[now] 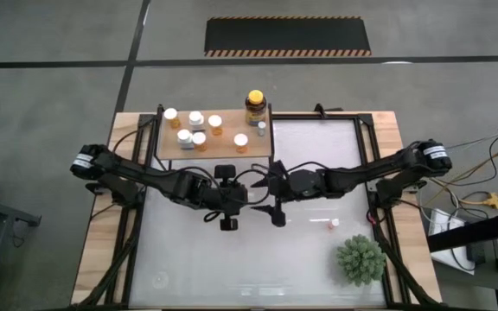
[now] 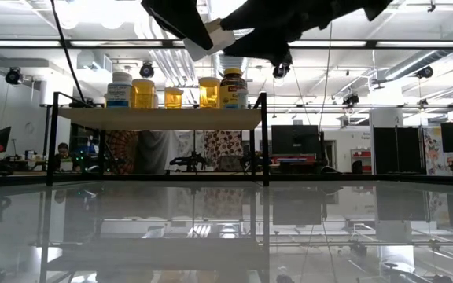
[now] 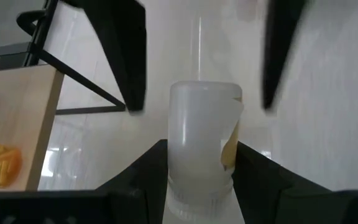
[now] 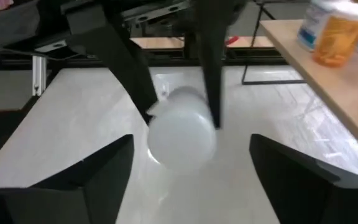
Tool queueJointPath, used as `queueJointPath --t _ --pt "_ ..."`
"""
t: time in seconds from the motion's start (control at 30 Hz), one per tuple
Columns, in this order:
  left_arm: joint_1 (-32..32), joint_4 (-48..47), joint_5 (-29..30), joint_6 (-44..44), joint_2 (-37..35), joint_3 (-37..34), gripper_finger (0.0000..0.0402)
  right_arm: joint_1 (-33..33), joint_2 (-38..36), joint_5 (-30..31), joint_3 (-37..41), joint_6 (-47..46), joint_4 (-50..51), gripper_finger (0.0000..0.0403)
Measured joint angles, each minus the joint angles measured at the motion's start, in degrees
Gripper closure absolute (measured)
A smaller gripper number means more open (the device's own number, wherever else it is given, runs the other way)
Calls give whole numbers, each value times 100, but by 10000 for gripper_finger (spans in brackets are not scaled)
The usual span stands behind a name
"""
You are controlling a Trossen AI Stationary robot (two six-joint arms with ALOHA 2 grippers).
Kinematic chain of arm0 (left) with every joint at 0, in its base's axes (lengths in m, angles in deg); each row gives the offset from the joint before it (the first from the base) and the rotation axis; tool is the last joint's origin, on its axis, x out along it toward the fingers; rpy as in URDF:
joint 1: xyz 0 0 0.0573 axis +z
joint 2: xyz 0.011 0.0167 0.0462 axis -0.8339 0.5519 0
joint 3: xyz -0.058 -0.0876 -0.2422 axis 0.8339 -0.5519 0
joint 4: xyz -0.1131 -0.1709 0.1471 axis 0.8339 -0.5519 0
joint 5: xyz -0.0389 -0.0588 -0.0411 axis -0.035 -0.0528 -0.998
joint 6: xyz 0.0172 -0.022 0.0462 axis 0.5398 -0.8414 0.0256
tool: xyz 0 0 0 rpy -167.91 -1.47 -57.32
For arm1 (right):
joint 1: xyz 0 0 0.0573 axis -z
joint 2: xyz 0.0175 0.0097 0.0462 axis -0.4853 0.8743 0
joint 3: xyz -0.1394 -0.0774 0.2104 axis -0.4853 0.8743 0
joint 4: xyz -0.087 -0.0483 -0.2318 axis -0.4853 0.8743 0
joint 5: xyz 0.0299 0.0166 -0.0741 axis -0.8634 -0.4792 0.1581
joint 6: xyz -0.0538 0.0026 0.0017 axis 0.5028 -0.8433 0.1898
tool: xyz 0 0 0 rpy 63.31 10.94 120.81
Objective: Pick and place medicine bottles onto shelf by color
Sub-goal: Put the white pill bottle on the shelf
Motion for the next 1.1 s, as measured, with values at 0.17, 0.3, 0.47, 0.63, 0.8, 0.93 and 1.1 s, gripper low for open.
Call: queueJointPath --t 0.17,0.3,0.47,0.63,0.8,0.93,1.1 --pt "0 1 0 -15 0 -2 271 2 406 -68 -313 7 30 75" --pt "-2 -69 -1 -36 0 -42 271 0 468 -111 -402 15 82 81" --pt "-4 -459 -2 -184 0 -82 271 0 396 -108 -447 -5 289 95" --pt "0 -354 -2 -171 0 -116 271 2 395 -107 -447 -33 265 110" --pt "0 -238 -4 -135 0 -140 271 2 395 -107 -447 -76 116 134" --pt "0 -90 -4 -100 0 -140 271 2 395 -107 -445 -88 72 164" --pt "-2 56 -5 9 0 -140 271 2 395 -107 -443 -134 75 216"
